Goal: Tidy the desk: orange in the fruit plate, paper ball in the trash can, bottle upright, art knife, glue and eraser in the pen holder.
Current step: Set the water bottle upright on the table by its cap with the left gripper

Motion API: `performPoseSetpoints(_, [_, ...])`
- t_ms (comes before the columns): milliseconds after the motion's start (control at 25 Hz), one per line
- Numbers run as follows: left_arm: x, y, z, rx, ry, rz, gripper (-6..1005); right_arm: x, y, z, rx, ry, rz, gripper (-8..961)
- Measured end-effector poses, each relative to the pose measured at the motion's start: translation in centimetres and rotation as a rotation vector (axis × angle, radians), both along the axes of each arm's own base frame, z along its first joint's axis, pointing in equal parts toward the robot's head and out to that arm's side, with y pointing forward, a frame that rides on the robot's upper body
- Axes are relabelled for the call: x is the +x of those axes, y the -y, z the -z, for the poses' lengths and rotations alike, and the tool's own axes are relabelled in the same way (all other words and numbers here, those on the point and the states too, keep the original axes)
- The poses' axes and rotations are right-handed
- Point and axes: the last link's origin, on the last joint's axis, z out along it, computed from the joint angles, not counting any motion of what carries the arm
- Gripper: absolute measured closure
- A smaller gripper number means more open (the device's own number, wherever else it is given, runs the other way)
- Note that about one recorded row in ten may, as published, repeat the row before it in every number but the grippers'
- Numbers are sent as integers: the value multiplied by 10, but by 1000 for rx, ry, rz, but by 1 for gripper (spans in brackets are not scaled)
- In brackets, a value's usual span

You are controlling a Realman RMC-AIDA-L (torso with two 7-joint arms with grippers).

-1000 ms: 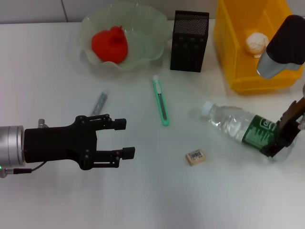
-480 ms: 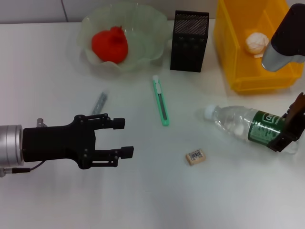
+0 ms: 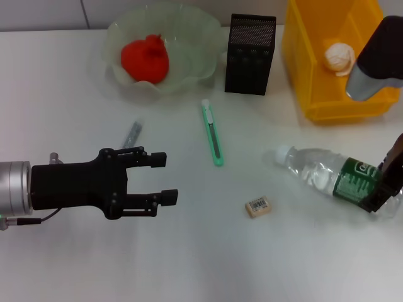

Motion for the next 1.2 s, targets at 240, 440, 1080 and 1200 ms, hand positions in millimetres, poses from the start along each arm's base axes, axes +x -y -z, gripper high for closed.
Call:
performPoseSetpoints(240, [0, 0, 1, -1, -1, 1, 213, 4, -6, 10, -27, 24, 19, 164])
performPoseSetpoints(440, [1, 0, 1, 0, -1, 6, 213, 9, -10, 18, -37, 48, 32, 163])
performPoseSetpoints(1080, [2, -1, 1, 1, 4, 5, 212, 15, -14, 26, -35, 56, 15, 164])
performPoseSetpoints(1200, [2, -1, 1, 2, 4, 5, 212, 16, -14, 27, -35, 57, 10, 164])
